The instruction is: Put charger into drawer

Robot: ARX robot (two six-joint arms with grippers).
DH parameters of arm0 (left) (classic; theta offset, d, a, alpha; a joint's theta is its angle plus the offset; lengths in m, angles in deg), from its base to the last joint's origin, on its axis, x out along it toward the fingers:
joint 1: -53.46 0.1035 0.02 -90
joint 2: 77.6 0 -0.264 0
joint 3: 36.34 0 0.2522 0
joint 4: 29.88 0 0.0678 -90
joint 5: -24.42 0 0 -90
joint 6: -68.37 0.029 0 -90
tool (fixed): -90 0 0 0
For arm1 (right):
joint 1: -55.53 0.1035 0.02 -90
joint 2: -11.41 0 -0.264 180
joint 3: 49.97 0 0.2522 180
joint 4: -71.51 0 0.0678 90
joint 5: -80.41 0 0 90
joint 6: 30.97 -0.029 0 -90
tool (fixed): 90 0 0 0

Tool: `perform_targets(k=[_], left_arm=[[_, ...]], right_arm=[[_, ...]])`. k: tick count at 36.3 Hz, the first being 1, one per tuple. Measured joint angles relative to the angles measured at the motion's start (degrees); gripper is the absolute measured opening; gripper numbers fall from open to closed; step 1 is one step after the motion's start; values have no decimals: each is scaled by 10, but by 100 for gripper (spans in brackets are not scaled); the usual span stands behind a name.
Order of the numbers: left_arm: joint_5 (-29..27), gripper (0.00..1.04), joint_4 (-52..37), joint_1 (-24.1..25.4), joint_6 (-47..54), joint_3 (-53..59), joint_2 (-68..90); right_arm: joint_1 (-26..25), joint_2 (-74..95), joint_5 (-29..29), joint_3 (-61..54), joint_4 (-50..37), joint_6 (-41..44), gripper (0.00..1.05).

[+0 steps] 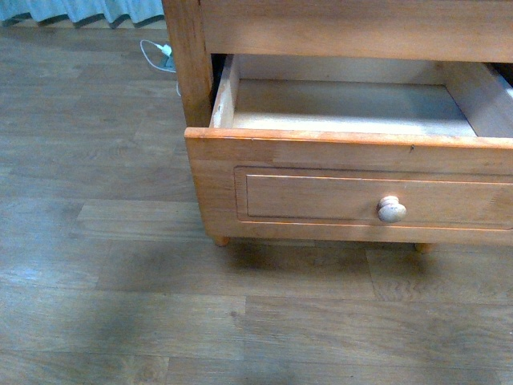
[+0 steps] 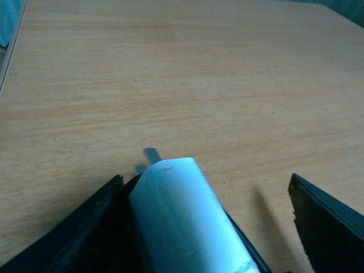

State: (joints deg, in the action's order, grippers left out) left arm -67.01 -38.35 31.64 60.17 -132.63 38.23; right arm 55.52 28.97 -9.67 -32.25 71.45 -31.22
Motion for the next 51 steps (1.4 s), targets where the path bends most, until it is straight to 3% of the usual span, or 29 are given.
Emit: perform_targets(k=[7, 13, 21, 32, 47, 51], left_arm=[[-9, 51, 5, 0, 1, -3, 1], [0, 28, -13, -2, 0, 5, -4], [46, 26, -31, -19, 2, 72, -52], [122, 26, -44, -93, 28, 200, -159], [79, 26, -12, -109, 42, 205, -124], [48, 42, -13, -111, 50, 210, -121]], right_arm=[[0, 0, 0, 0, 0, 0, 96], [0, 0, 0, 0, 0, 0, 96], [0, 0, 0, 0, 0, 0, 96], [0, 0, 0, 0, 0, 0, 96], [0, 0, 0, 0, 0, 0, 96], [0, 0, 0, 0, 0, 0, 96]])
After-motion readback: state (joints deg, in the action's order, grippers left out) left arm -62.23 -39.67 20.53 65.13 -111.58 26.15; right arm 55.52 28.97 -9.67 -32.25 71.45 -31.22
